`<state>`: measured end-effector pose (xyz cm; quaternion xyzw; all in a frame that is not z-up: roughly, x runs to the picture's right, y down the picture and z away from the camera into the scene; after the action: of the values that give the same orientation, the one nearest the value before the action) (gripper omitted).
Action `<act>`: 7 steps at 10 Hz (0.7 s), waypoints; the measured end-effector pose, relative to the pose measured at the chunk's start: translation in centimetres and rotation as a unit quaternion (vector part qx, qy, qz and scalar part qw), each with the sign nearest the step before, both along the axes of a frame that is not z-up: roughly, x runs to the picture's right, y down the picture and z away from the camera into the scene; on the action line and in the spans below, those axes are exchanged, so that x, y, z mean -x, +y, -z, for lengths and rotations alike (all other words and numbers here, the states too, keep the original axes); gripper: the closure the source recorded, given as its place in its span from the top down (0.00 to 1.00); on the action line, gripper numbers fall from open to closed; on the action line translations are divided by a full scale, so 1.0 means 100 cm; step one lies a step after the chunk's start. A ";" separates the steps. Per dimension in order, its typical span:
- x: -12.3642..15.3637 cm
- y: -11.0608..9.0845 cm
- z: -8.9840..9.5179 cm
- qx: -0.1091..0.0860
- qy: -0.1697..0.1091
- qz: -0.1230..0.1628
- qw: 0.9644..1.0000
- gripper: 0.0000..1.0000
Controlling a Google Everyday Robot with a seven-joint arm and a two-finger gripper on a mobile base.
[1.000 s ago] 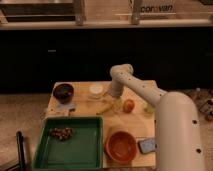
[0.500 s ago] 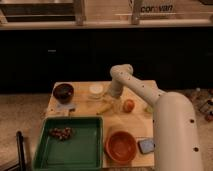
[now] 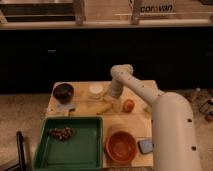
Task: Place banana in red bowl
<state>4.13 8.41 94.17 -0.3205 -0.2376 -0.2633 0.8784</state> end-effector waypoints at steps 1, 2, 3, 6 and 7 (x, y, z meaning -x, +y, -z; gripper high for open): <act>0.000 0.001 0.001 0.001 0.000 0.004 1.000 0.66; 0.002 0.003 0.000 0.004 0.000 0.008 1.000 0.58; 0.007 0.005 -0.001 0.006 -0.002 0.014 1.000 0.48; 0.012 0.010 0.001 0.010 -0.008 0.025 1.000 0.17; 0.016 0.010 0.002 0.011 -0.011 0.029 0.999 0.07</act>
<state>2.57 9.43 94.02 -0.3335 -0.2409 -0.2902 0.8640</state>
